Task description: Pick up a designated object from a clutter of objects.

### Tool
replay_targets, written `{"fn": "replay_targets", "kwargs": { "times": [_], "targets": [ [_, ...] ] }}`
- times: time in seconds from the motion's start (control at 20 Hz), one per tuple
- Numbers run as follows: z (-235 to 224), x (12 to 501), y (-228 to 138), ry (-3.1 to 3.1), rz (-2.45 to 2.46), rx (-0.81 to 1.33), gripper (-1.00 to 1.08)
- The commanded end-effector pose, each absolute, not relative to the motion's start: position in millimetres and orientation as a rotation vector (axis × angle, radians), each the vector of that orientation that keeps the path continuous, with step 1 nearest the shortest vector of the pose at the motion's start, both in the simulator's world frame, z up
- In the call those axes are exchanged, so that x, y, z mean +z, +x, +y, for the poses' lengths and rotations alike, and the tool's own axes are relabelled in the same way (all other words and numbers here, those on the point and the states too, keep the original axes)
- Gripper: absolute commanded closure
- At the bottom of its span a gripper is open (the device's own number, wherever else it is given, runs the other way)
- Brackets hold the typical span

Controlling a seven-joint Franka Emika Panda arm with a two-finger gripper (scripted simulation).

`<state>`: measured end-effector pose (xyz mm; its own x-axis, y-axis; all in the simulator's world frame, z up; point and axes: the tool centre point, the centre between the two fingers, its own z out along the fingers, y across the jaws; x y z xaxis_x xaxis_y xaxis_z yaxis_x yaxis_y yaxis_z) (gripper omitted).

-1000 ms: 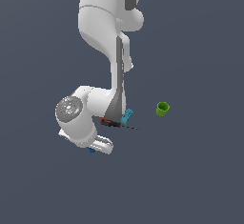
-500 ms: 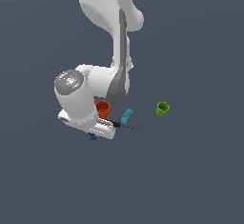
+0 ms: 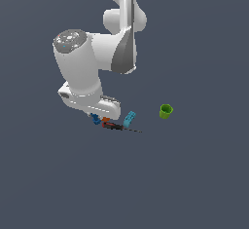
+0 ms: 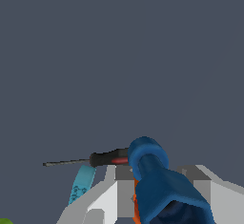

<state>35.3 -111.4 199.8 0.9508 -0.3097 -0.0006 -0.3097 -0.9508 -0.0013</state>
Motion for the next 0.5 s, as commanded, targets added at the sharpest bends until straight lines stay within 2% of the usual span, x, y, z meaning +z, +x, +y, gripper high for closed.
{"fn": "replay_targets", "kwargs": {
  "times": [0.0,0.45],
  "targets": [
    [-108,220,23,-3.101,0.492,0.000,1.08],
    [-96,295,-22,-3.103,0.493,0.000,1.08]
  ]
}}
